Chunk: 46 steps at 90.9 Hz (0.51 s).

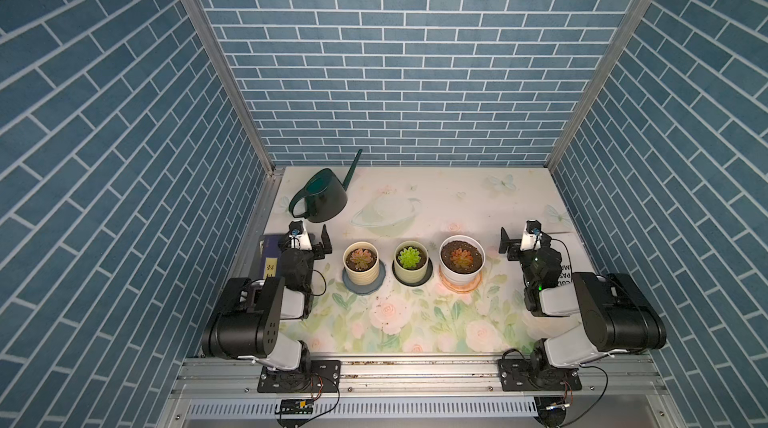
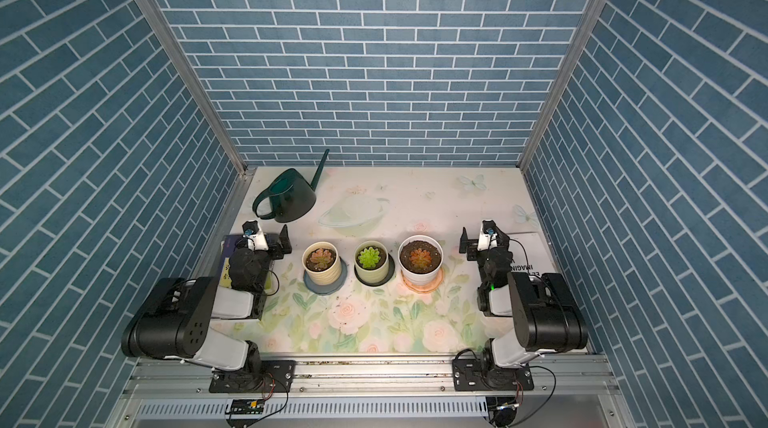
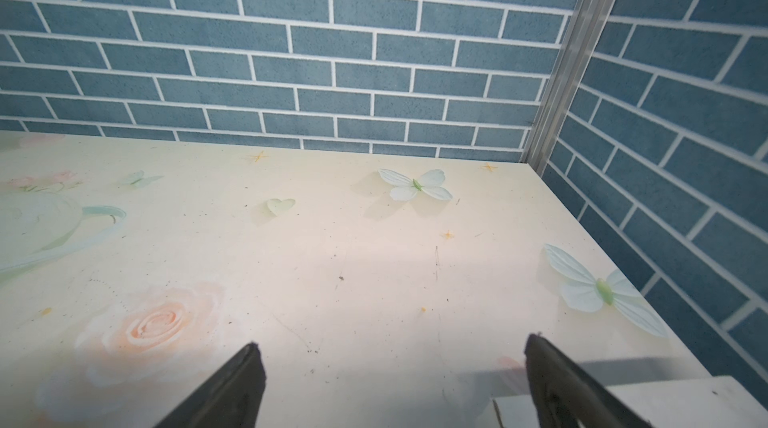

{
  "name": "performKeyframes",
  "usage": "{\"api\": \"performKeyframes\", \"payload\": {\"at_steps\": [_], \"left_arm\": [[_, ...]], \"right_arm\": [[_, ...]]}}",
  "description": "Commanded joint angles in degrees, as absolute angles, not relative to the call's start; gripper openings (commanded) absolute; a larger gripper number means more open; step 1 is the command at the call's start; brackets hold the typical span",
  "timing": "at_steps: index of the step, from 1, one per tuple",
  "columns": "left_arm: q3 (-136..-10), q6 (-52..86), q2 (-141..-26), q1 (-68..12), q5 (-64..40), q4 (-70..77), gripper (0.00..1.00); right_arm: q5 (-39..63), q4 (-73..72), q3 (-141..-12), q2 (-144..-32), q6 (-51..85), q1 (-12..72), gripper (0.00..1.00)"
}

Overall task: Water the succulent around the soil edge
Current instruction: Reset both arms

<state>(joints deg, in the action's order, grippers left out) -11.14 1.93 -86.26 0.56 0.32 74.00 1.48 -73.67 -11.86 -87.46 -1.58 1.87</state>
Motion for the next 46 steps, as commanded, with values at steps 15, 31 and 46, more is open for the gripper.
{"api": "performKeyframes", "payload": {"at_steps": [15, 31, 46], "left_arm": [[-11.7, 1.4, -86.6, 0.4, 0.0, 74.0, 1.0], [-11.7, 1.4, -86.6, 0.3, 0.0, 74.1, 1.0], [-11.7, 1.4, -86.7, 0.4, 0.0, 74.0, 1.0]], "right_arm": [[2.4, -73.5, -12.6, -87.8, -2.4, 1.5, 1.0], [2.3, -73.6, -12.6, -87.8, -2.4, 1.5, 1.0], [2.3, -73.5, -12.7, -87.9, -2.5, 1.5, 1.0]]}}
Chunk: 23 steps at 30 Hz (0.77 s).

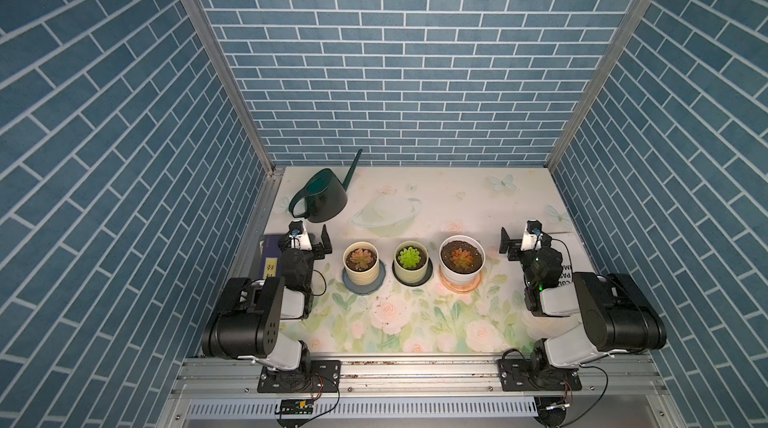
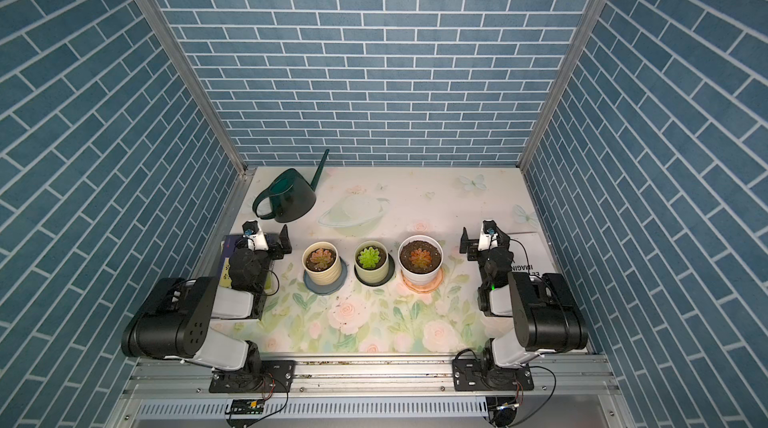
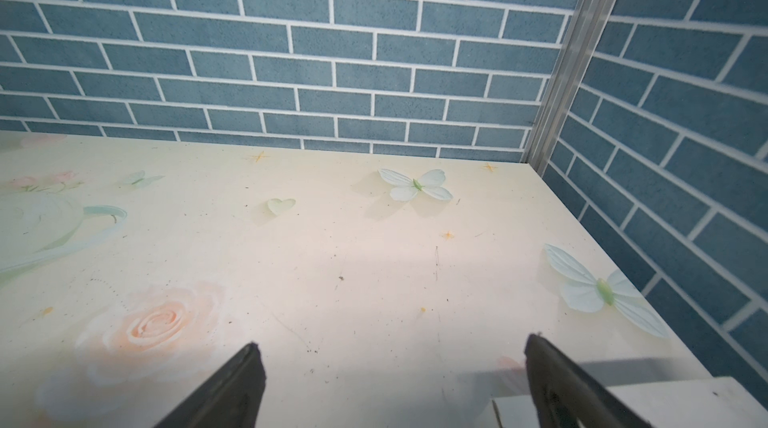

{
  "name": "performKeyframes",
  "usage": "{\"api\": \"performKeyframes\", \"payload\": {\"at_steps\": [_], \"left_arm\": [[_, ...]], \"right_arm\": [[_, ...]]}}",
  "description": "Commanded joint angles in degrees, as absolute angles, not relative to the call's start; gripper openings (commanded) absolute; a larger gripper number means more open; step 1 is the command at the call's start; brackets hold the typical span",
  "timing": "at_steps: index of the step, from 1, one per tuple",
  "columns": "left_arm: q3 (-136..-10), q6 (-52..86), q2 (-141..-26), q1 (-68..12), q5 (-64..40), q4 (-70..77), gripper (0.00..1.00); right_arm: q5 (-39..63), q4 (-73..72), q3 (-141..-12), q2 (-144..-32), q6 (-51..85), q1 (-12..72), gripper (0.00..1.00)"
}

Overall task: Water the succulent around the soil edge
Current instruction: Reset both arms

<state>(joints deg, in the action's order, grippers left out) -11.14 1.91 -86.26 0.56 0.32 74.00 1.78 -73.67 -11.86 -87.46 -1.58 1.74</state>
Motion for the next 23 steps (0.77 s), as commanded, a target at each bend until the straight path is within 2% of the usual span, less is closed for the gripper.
{"api": "performKeyframes", "payload": {"at_steps": [1, 23], "left_arm": [[-11.8, 1.4, -86.7, 0.4, 0.0, 74.0, 1.0], [-12.0, 1.2, -86.7, 0.0, 0.5, 73.6, 1.0]], "right_arm": [[2.2, -73.5, -12.7, -87.9, -2.4, 1.5, 1.0], [2.4, -73.4, -12.7, -87.9, -2.4, 1.5, 1.0]]}}
